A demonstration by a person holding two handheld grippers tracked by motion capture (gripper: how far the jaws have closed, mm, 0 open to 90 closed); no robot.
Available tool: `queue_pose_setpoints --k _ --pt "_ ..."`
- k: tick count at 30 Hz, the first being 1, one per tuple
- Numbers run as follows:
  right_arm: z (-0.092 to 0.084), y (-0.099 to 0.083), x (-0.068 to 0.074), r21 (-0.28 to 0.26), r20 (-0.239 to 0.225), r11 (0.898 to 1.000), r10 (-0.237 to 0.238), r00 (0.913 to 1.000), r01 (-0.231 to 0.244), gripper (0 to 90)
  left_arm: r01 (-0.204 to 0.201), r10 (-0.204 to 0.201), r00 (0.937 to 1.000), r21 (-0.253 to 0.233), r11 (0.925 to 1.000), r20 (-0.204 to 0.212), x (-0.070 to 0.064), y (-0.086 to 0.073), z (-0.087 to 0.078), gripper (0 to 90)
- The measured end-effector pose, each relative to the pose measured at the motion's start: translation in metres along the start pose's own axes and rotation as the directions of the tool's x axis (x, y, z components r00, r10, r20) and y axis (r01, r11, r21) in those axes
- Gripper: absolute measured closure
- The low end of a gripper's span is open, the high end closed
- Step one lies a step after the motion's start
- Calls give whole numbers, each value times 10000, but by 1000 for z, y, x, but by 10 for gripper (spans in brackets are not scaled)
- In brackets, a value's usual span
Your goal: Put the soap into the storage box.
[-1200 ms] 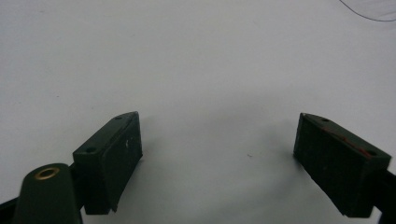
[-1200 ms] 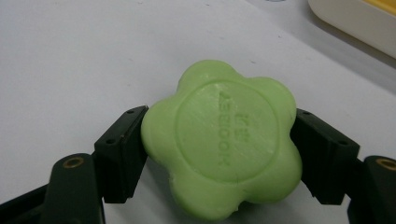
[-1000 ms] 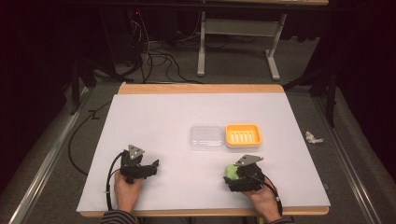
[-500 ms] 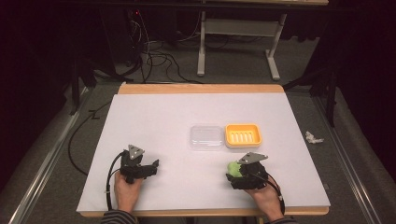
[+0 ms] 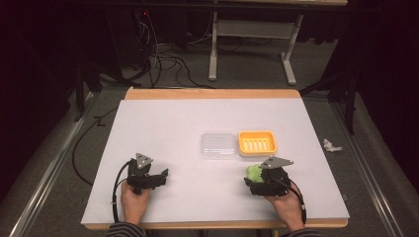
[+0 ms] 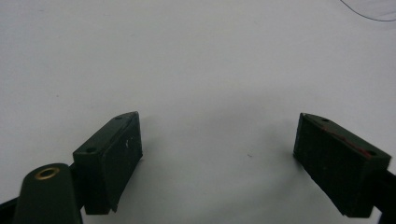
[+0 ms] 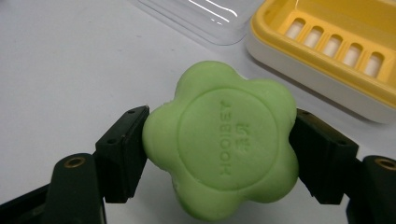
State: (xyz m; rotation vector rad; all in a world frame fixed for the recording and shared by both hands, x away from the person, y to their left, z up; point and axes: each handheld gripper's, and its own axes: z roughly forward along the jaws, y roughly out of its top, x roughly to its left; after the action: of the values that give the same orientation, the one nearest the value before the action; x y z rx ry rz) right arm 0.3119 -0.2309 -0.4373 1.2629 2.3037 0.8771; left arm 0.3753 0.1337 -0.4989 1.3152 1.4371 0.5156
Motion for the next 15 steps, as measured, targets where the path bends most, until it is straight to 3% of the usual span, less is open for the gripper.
queue_pose_setpoints --k 15 --pt "-11 5 -15 -331 149 9982 496 9987 -491 272 -4 4 10000 -20 10000 -12 0 0 0 159"
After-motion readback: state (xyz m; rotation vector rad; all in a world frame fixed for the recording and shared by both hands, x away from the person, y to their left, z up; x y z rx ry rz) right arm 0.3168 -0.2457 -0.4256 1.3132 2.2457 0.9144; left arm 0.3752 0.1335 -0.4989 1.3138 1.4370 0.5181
